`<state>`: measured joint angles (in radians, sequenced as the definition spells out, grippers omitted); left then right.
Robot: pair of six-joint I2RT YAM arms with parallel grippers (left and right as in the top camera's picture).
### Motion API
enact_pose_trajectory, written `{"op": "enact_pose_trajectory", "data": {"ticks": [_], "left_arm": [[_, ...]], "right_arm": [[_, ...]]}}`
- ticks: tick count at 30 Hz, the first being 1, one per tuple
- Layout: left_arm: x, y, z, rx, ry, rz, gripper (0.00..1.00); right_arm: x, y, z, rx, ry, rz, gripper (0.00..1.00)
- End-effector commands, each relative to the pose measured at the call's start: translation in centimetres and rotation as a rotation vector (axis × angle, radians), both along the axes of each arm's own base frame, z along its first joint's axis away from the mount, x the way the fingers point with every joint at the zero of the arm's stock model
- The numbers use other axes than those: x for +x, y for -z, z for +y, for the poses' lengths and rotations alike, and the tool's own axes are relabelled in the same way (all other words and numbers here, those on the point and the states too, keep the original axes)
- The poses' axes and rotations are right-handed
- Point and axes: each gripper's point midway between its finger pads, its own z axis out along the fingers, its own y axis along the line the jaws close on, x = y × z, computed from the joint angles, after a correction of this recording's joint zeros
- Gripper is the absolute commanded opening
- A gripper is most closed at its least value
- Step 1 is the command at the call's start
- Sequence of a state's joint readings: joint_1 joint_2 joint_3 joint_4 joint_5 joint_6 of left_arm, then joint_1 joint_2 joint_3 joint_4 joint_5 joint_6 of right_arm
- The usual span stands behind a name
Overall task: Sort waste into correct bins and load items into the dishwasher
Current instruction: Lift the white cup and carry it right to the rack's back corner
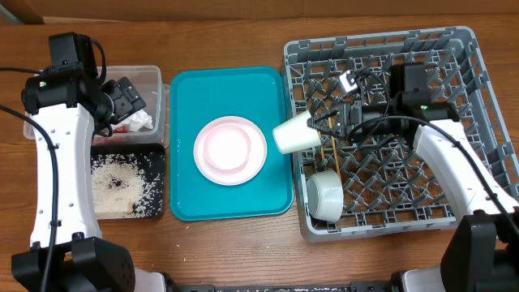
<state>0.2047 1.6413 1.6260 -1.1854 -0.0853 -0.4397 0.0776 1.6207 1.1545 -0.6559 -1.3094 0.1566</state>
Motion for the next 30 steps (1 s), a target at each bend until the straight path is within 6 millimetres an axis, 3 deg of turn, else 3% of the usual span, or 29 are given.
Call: {"op": "enact_pose_trajectory", "data": {"ticks": [1,8,15,30], "left_arm": [[0.5,-0.7,-0.1,-0.005,-0.009,-0.023,1.00],[0.4,-0.7,-0.1,-0.005,-0.009,-0.023,1.00],[0.5,-0.7,-0.1,-0.005,-0.009,-0.023,1.00],[0.5,-0.7,-0.1,-0.005,-0.009,-0.023,1.00]], "right_arm": [[-0.7,0.1,0.0,0.039,-0.020,0.001,0.04],[-0.9,1.9,-0.4,0.008,0.004,0.027,0.04],[-0.1,3.7,-2.5,-0.030,0.084,0.059,0.04],[1.0,4.0,-3.1,-0.016,0.124,0.041,0.04]]}}
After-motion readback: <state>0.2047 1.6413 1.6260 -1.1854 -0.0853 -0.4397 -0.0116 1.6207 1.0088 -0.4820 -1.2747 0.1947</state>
